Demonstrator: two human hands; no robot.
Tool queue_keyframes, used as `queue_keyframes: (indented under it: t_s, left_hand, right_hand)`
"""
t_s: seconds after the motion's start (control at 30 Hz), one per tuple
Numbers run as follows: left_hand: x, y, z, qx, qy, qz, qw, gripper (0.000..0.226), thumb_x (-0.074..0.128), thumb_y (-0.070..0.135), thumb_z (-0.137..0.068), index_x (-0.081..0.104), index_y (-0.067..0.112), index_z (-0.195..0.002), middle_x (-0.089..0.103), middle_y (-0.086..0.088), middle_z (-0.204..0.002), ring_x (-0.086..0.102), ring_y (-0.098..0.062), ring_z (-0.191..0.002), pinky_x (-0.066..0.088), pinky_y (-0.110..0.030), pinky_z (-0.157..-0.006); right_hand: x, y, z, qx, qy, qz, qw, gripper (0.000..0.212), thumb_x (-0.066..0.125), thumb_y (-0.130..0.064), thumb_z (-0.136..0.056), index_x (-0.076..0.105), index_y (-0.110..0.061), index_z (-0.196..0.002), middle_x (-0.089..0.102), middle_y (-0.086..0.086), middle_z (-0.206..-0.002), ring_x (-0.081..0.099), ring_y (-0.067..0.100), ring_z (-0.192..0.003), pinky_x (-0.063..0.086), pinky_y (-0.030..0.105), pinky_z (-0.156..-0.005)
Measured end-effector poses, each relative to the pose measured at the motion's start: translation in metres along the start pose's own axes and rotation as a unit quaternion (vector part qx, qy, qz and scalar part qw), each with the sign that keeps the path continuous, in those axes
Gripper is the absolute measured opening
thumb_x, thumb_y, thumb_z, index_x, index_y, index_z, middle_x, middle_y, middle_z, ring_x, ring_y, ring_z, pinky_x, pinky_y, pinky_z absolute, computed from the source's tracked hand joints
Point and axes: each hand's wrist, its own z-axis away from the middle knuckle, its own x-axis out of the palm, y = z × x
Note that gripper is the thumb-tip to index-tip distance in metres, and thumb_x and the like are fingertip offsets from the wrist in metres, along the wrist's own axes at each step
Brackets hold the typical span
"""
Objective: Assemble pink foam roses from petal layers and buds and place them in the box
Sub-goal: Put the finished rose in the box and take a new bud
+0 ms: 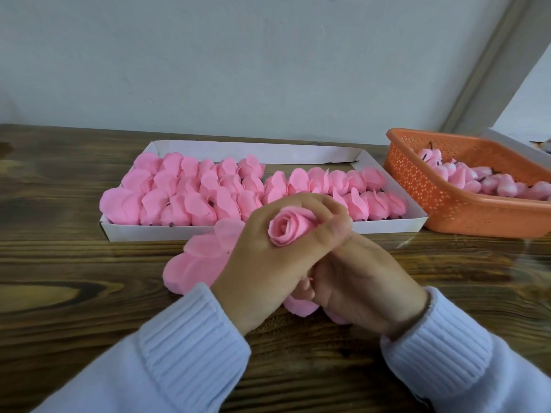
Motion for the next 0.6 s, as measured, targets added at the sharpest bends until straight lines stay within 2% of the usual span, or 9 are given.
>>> queue_keyframes:
  t_s: [0.07,0.17,0.23,0.3,0.37,0.4,0.5,0.6]
  left_hand:
    - [0.001,-0.001,0.001,0.007,0.009,-0.028,1.0,0.02,0.065,0.035,-0.075,0.067,0.022,-0.061,0.071,0.001,-0.093,0.064,-0.003,-0.059,0.041,-0.013,-0.038]
    - [-0.003,0.0,-0.002,-0.014,0.041,-0.026,0.999,0.027,0.061,0.045,-0.075,0.068,0.02,-0.066,0.071,0.003,-0.088,0.068,-0.014,-0.08,0.048,-0.019,-0.05]
    - [-0.008,0.0,-0.004,-0.034,0.063,-0.019,0.997,0.035,0.059,0.049,-0.074,0.069,0.015,-0.078,0.071,0.003,-0.082,0.068,-0.02,-0.081,0.05,-0.024,-0.052]
    - [-0.008,-0.001,-0.005,-0.029,0.064,-0.042,0.997,0.035,0.059,0.049,-0.075,0.069,0.016,-0.08,0.068,-0.003,-0.078,0.067,-0.024,-0.077,0.053,-0.032,-0.053]
    - [-0.006,-0.001,-0.004,0.001,0.058,-0.058,0.997,0.03,0.059,0.044,-0.079,0.066,0.015,-0.071,0.062,-0.019,-0.081,0.062,-0.034,-0.077,0.056,-0.05,-0.066]
    - [-0.005,-0.001,-0.004,0.015,0.054,-0.059,0.997,0.03,0.058,0.041,-0.081,0.063,0.017,-0.064,0.058,-0.024,-0.085,0.06,-0.037,-0.079,0.053,-0.054,-0.074]
    - [-0.007,0.001,-0.004,0.03,0.04,-0.068,0.996,0.032,0.055,0.039,-0.084,0.058,0.023,-0.057,0.056,-0.027,-0.09,0.06,-0.038,-0.087,0.052,-0.054,-0.087]
    - [-0.009,-0.001,-0.003,0.016,0.053,-0.071,0.996,0.033,0.053,0.045,-0.082,0.061,0.024,-0.058,0.057,-0.027,-0.091,0.06,-0.038,-0.088,0.053,-0.052,-0.088]
  right_hand:
    - [0.0,0.002,0.0,-0.003,-0.002,0.014,1.0,0.057,0.049,-0.034,-0.088,0.047,0.02,-0.109,0.055,0.015,-0.075,0.056,0.017,-0.064,0.043,0.027,-0.06]
    - [0.002,0.002,0.003,-0.049,-0.012,0.017,0.999,0.036,0.062,-0.024,-0.083,0.063,-0.003,-0.111,0.065,0.013,-0.096,0.062,0.023,-0.085,0.05,0.033,-0.073]
    - [0.004,0.001,0.004,-0.084,-0.019,0.072,0.994,0.042,0.057,-0.017,-0.083,0.056,-0.007,-0.123,0.063,0.011,-0.109,0.059,0.027,-0.096,0.052,0.036,-0.08]
    - [0.007,0.001,0.004,-0.129,0.003,0.159,0.979,0.041,0.057,-0.015,-0.083,0.054,-0.005,-0.123,0.065,0.008,-0.112,0.06,0.027,-0.099,0.054,0.036,-0.085]
    - [0.009,0.001,0.003,-0.173,0.035,0.236,0.956,0.033,0.059,-0.01,-0.084,0.057,0.001,-0.116,0.068,0.004,-0.107,0.064,0.018,-0.102,0.052,0.028,-0.086]
    - [0.009,0.0,0.004,-0.185,0.042,0.258,0.947,0.029,0.06,-0.006,-0.084,0.059,0.005,-0.111,0.069,0.003,-0.104,0.065,0.014,-0.101,0.051,0.025,-0.086]
    - [0.009,-0.007,0.005,-0.192,0.045,0.292,0.936,0.025,0.062,-0.002,-0.083,0.06,0.012,-0.103,0.07,0.004,-0.097,0.066,0.012,-0.096,0.051,0.022,-0.083]
    - [0.014,-0.01,0.005,-0.18,0.054,0.367,0.911,0.026,0.062,-0.007,-0.085,0.063,0.001,-0.11,0.07,0.009,-0.104,0.066,0.021,-0.102,0.052,0.034,-0.09]
